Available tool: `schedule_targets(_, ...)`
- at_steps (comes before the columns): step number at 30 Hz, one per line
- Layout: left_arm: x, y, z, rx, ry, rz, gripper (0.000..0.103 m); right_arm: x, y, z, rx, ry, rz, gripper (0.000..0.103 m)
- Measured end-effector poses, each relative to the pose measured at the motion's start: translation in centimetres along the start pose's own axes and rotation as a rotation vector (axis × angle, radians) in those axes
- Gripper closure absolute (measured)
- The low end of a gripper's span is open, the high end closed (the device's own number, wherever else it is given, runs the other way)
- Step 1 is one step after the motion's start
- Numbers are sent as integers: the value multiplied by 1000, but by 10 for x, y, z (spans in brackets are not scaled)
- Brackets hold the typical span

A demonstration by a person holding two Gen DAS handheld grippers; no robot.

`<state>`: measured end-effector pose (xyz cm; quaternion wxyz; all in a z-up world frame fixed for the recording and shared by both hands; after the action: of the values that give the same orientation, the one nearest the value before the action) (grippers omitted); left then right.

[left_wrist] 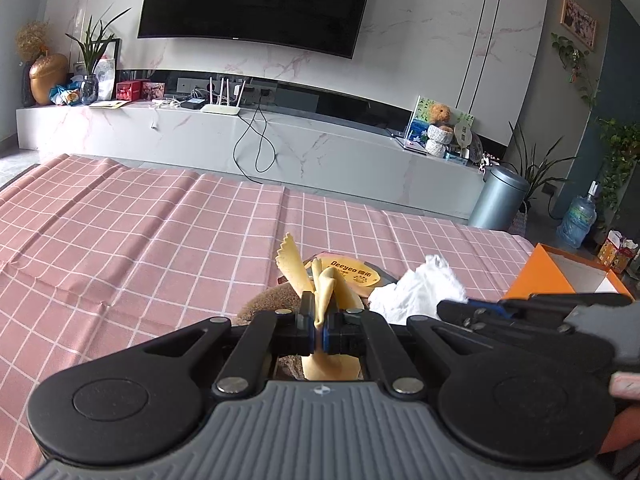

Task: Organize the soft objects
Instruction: 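Grasp the yellow cloth with the left tool while the right grasps the white tissue, then carry the yellow cloth and white tissue over the orange box and open both tools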

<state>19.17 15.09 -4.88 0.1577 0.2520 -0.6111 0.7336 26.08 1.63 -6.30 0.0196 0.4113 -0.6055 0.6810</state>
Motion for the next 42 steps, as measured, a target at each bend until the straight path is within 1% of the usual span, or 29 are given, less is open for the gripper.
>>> schedule_targets(5, 17, -6, 8, -10, 9, 23, 99, 38, -22, 11, -42, -43, 70, 101)
schedule_targets(12, 46, -21, 30, -45, 41, 80, 99, 92, -41, 33, -103, -66, 148, 101)
schedule_targets(20, 70, -34, 79, -128, 112, 140, 99, 159, -51, 48, -80, -13, 259, 101)
schedule_targets(25, 71, -37, 119, -196, 180, 155, 99, 194, -58, 71, -71, 43, 308, 101)
schedule_targets(29, 63, -39, 153, -240, 248, 147, 99, 214, -62, 95, -60, 112, 322, 101)
schedule_targets(32, 53, -40, 175, -265, 296, 130, 99, 221, -59, 116, -71, 158, 313, 101)
schedule_targets(37, 32, -41, 205, -298, 368, 88, 99, 216, -44, 148, -120, 201, 270, 101)
schedule_targets(42, 11, -39, 226, -332, 409, 53, 99, 203, -28, 181, -162, 251, 226, 101)
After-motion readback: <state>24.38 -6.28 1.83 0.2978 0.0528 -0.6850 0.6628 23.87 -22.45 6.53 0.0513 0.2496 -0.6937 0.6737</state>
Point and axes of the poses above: each gripper's, at about its wrist camera, not at the fingertips, and x roughly against the way its jaws point, z to its right, y to its underside, the point moved 4 cm from there along -x, roughly the way its jaws point, and after that the axes turned 8 degrees about -y, right-handed, at the moved point
